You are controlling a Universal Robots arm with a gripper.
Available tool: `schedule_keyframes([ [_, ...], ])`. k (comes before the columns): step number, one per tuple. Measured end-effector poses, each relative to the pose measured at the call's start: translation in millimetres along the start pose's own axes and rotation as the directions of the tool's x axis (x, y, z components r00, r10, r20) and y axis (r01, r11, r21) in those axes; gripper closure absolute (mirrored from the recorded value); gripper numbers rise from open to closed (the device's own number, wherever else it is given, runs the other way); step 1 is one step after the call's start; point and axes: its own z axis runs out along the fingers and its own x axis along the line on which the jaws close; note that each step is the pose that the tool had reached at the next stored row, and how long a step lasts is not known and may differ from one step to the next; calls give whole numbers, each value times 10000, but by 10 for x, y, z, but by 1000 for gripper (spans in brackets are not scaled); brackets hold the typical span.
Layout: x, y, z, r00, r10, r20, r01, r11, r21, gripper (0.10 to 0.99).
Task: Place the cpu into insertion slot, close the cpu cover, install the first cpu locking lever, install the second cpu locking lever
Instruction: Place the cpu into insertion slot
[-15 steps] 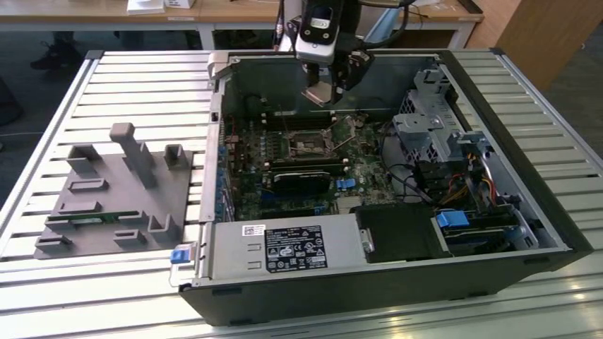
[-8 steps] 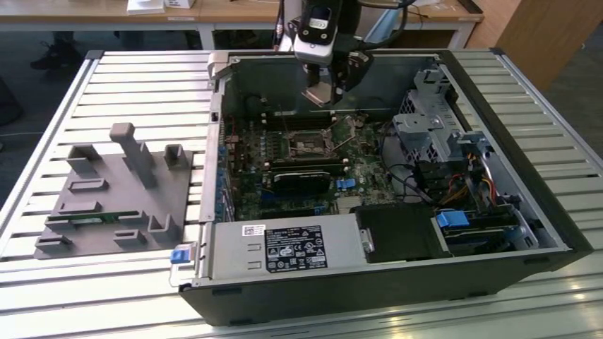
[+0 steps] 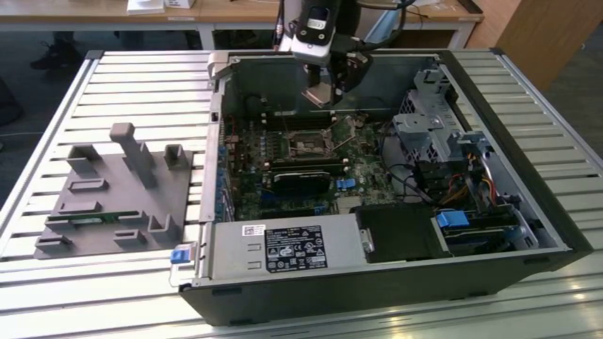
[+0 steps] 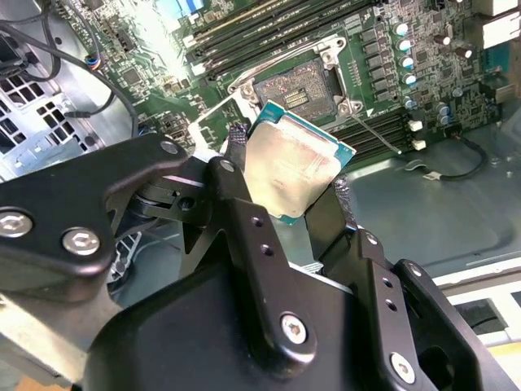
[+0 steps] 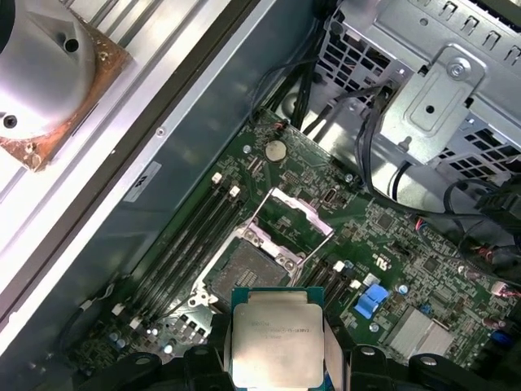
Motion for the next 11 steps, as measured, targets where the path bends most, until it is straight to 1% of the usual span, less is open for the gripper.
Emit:
schedule_keyframes([
  [11,1,-3,14,9992,405,36,-405,9992,-8,549],
])
